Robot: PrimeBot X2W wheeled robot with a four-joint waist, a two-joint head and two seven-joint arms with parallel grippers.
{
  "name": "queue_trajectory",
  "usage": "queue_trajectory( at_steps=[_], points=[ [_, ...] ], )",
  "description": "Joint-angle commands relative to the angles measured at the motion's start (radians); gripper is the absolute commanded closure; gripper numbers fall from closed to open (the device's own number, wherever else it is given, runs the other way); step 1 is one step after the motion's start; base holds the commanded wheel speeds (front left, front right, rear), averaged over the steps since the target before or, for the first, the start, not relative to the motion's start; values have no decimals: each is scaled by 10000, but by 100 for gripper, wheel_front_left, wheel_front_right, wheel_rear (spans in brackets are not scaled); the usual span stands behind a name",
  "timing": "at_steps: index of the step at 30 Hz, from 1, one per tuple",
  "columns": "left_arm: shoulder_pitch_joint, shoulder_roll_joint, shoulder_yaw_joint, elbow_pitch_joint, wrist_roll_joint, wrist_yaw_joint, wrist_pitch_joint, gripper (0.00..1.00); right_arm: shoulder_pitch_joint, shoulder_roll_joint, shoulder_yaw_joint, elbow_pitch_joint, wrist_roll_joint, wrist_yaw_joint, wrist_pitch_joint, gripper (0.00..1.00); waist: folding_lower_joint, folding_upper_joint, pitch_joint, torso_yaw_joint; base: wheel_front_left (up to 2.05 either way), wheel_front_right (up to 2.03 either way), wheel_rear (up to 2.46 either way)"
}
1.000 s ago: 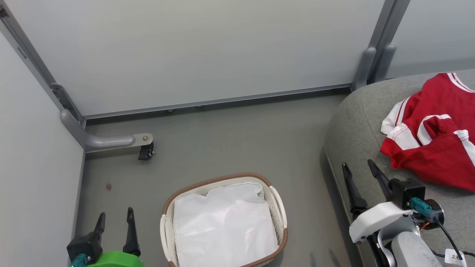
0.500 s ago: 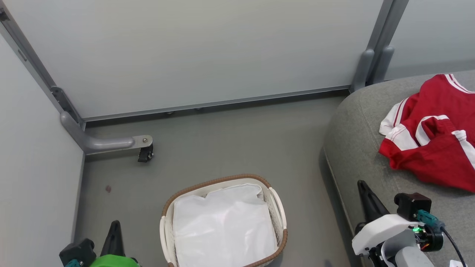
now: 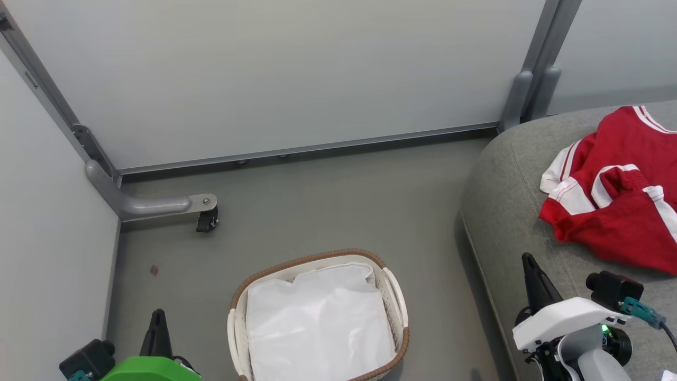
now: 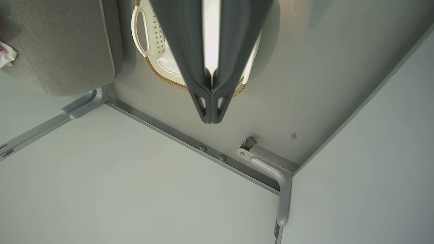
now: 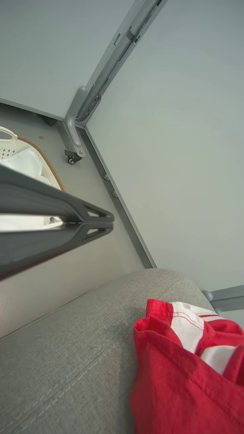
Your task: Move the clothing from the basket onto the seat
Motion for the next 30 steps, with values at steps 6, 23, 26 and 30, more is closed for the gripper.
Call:
queue_trajectory(
  at_steps=[6,23,26,30],
  points=[
    [-344,49,130,-378,-1145,-52,277,100,-44,-56,-159,-337,1199,-2,290,100,1,0,-9,-6,0,0,0],
    [-502,65,285,-799,-3358,-110,884,100,46,-76,-414,-679,3502,-4,901,100,1,0,-33,-22,0,0,0],
    [-529,68,311,-863,-3696,-113,973,100,61,-80,-452,-731,3858,-4,995,100,1,0,-37,-25,0,0,0],
    [-549,72,346,-944,-4138,-127,1095,100,79,-84,-501,-798,4329,-4,1116,100,1,0,-43,-29,0,0,0]
  ],
)
